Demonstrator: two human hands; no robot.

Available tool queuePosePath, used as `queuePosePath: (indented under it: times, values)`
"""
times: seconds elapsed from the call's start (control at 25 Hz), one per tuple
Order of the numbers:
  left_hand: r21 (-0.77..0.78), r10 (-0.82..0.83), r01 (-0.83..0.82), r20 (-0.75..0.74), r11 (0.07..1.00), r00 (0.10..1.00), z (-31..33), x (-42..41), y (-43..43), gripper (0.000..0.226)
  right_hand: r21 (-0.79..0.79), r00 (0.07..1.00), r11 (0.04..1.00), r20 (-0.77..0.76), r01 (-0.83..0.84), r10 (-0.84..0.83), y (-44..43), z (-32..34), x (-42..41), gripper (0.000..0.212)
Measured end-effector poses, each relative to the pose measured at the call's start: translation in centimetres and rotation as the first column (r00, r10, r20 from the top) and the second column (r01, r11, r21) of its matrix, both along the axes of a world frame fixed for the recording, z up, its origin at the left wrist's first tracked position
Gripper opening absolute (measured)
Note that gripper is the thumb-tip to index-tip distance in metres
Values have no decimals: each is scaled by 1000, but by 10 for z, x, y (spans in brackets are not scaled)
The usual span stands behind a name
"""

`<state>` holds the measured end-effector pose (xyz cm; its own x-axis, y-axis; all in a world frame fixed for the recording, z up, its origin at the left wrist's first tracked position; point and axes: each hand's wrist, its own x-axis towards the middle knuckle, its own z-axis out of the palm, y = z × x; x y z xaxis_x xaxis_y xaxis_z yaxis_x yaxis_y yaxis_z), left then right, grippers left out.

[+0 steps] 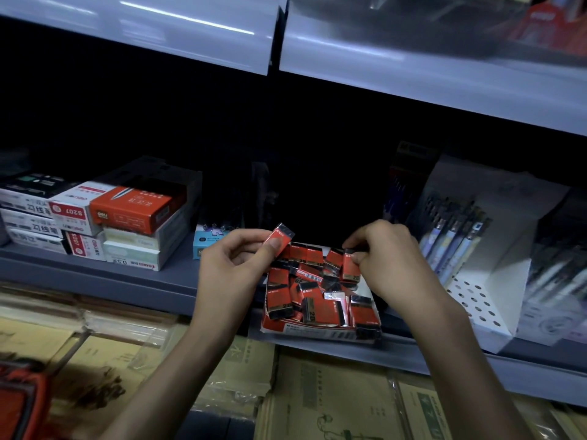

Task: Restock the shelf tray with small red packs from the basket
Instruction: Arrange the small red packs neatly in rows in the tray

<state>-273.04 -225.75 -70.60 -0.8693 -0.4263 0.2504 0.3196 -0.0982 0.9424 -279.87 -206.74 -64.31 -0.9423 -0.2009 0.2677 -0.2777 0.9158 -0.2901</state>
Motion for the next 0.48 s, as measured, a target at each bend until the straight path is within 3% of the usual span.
queuePosePath:
  times: [0.2,0.48]
  values:
    - [6,-5,5,6,1000,1000,0,1,0,14,36,999,999,-33,13,-11,-2,-7,-1,35]
    - [1,-3,3,6,1000,1000,0,0,1,15,-47,999,998,-36,-38,36,-3,-12,2,20]
